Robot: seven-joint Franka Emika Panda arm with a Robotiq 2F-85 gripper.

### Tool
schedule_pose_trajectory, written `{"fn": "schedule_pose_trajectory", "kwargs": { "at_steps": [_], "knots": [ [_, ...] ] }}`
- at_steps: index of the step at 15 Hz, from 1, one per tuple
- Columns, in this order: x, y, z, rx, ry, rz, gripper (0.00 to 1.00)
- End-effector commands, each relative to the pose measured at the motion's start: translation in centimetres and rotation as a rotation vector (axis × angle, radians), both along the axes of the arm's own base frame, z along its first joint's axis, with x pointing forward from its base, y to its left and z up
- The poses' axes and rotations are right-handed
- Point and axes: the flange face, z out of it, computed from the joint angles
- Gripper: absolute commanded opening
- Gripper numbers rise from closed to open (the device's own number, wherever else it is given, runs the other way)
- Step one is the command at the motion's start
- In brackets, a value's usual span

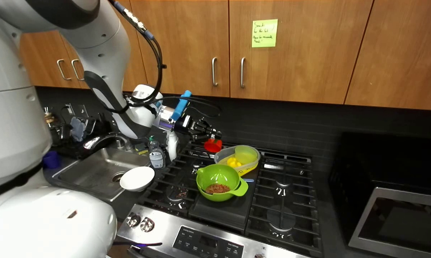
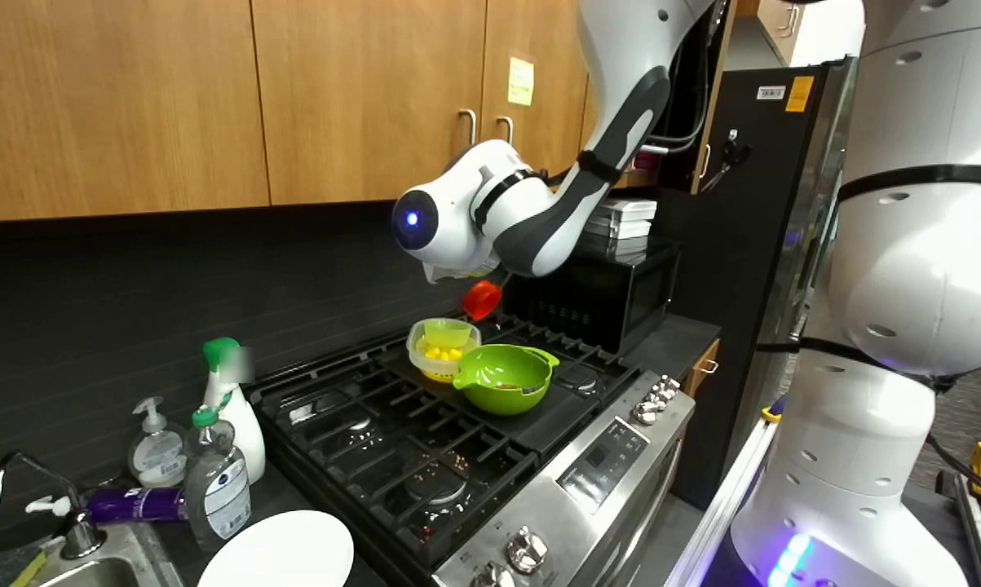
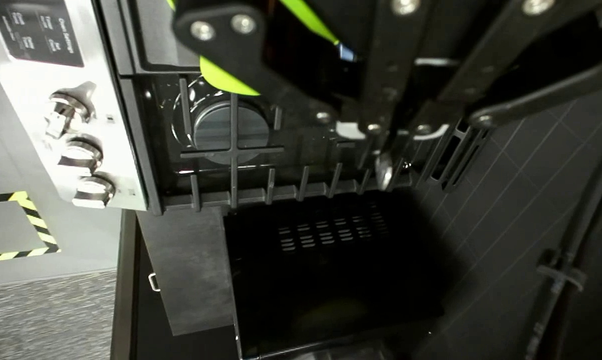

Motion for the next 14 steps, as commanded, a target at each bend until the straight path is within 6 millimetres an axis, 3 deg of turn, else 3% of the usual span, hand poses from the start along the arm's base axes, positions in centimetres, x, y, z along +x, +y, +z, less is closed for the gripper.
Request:
{"fn": "schedule_pose_trajectory", "kwargs": {
  "at_steps": [1,8,14],
  "knots": [
    [0.9,-1.2,0.1,0.027,-0.015,-0.009,0.01],
    [3.8,-1.2,-0.6,0.059,-0.023,0.008,0.01],
    [5.1,-1.2,-1.5,0.066,-0.023,0.002,0.01]
  ]
}}
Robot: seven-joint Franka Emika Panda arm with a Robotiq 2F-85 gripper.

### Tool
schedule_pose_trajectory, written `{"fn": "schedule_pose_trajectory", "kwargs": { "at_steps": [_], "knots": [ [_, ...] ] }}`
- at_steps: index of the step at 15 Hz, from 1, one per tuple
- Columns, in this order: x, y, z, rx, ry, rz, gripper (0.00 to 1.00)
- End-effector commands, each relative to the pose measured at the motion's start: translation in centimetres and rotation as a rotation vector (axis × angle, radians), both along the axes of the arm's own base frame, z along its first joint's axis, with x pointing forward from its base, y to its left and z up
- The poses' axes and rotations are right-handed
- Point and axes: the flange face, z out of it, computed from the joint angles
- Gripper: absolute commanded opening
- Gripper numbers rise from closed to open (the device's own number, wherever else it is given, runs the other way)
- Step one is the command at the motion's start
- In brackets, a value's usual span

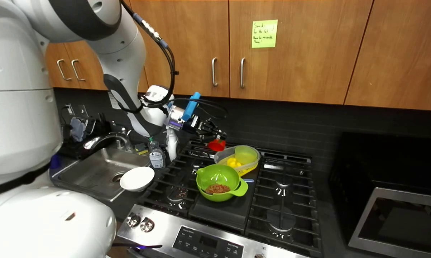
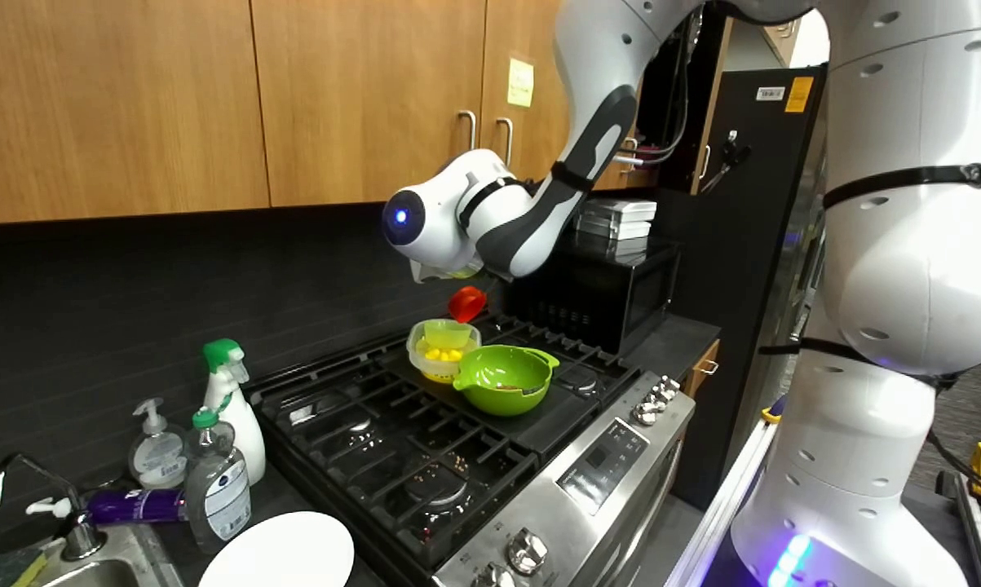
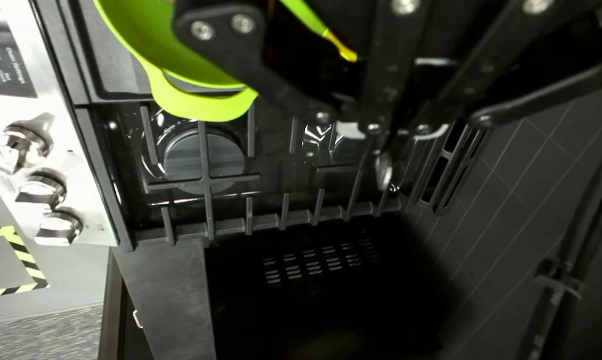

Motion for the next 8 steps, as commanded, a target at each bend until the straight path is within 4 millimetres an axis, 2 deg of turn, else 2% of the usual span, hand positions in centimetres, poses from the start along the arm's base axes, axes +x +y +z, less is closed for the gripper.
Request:
{"fn": "schedule_pose_trajectory", "kwargs": {
  "at_steps": [1,8],
  "knots": [
    [1.3,-0.4,-0.4,0.0,-0.008,0.004,0.01],
    [1.4,-1.3,-2.2,0.015,0.012,-0.028,0.01]
  ]
}}
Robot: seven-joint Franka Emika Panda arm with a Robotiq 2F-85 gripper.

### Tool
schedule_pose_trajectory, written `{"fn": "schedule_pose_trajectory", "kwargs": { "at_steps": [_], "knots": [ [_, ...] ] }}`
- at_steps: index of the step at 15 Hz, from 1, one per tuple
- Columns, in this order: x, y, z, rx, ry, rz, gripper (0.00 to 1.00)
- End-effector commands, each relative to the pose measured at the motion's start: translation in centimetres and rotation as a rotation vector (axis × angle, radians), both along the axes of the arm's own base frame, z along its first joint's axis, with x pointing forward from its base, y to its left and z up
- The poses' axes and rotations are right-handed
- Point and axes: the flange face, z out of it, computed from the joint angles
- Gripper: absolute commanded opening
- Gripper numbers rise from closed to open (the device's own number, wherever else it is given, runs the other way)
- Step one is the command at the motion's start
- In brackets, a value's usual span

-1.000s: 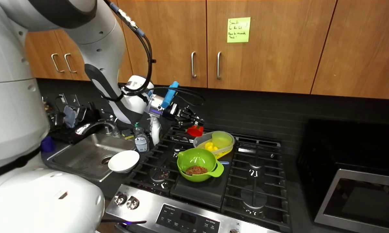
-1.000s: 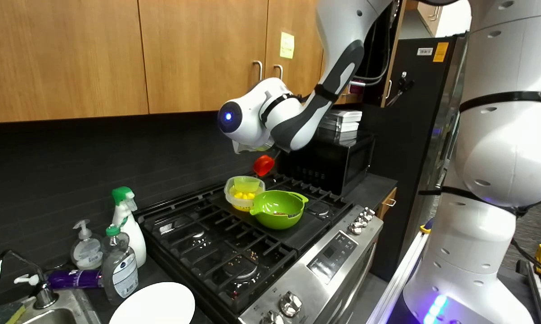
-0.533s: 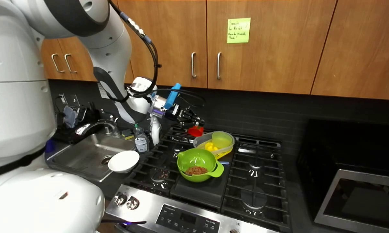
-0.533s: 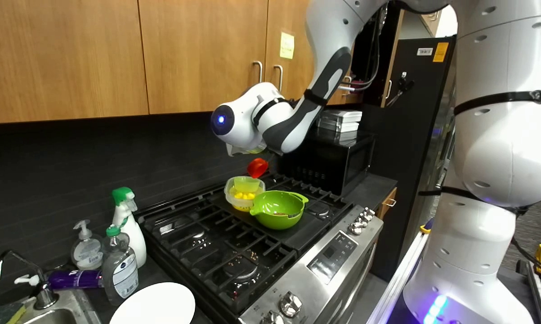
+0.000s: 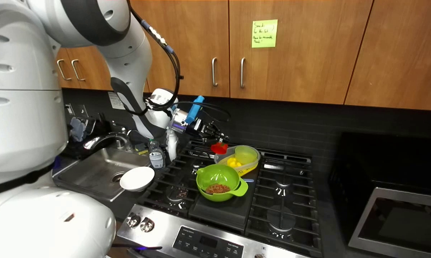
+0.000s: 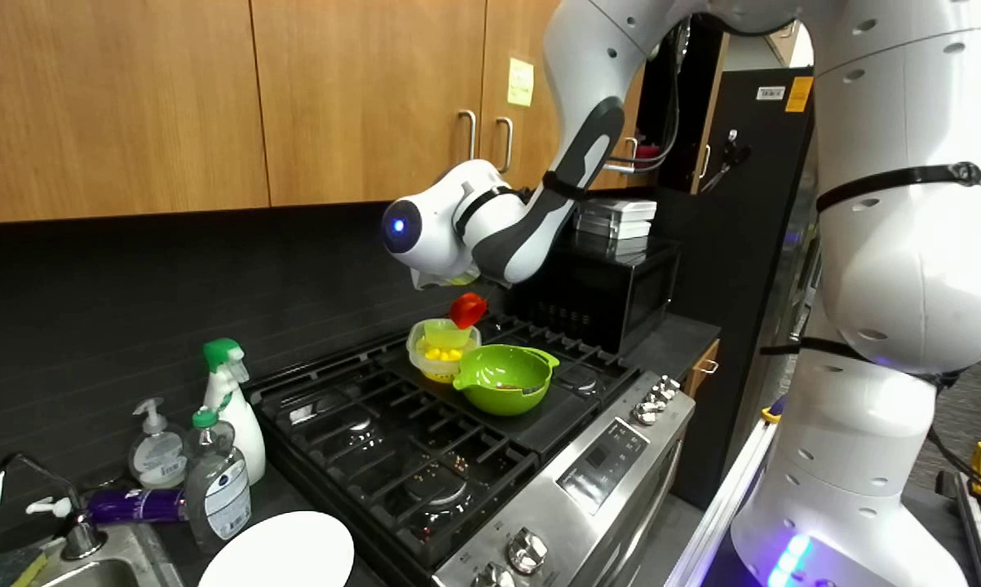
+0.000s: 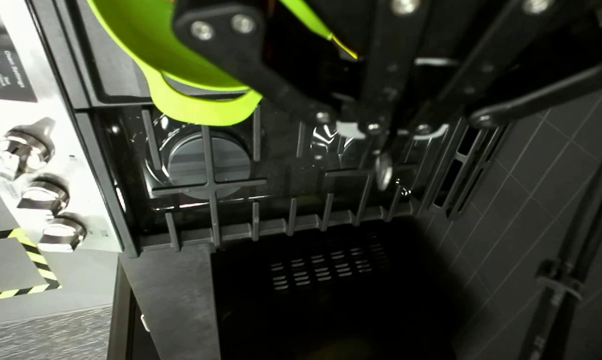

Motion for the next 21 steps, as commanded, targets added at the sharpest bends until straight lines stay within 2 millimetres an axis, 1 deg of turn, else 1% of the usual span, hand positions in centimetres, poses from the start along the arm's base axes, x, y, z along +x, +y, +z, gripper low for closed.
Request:
{"fn": "schedule_pose_trajectory", "kwargs": {
  "at_steps": [1,5,9,12,17,21],
  "knots": [
    [0.5,-0.6,-1.1,0.014,-0.002,-0.011,0.01],
    [0.6,-1.1,-2.9,0.022,0.02,-0.022,0.01],
    [0.1,-2.6,-5.3,0.029,0.055,-0.055,0.01],
    [-0.2,-3.8,-6.6,0.037,0.073,-0.078,0.01],
    [-0.3,-4.9,-7.5,0.046,0.077,-0.099,0.01],
    [0.0,-4.4,-6.9,0.059,0.065,-0.09,0.01]
  ]
}}
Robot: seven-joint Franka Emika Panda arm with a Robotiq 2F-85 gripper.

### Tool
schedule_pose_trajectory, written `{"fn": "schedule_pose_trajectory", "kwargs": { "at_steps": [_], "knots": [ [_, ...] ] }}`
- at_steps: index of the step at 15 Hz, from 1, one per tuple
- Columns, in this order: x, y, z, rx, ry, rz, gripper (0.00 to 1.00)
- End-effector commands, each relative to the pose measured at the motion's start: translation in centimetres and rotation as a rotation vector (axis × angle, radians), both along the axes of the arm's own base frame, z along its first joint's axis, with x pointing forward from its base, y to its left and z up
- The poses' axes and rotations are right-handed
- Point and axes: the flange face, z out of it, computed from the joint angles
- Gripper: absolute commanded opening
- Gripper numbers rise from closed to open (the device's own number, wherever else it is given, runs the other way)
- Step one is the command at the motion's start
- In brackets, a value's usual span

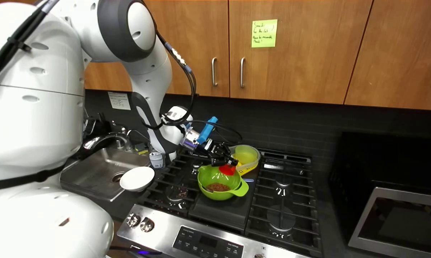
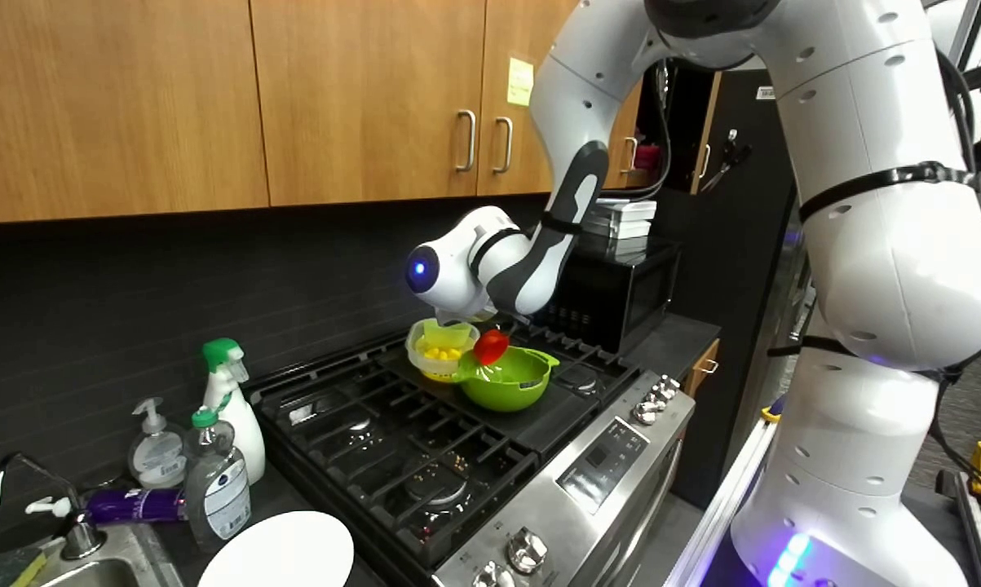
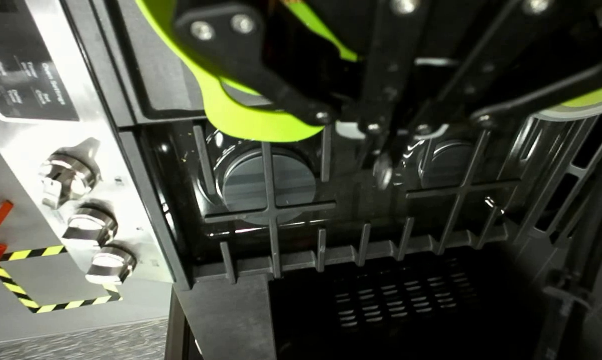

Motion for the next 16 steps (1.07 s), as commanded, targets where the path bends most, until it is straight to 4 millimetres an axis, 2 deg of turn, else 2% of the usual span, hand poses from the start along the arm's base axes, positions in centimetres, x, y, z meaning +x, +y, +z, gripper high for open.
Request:
{"fn": "schedule_pose_trajectory", "kwargs": {
  "at_steps": [1,6,16],
  "knots": [
    [0.7,0.5,1.0,0.022,-0.034,0.0,0.01],
    [1.1,1.8,2.2,0.025,-0.053,0.011,0.01],
    [-1.6,3.5,0.3,0.068,-0.042,-0.035,0.01]
  ]
}}
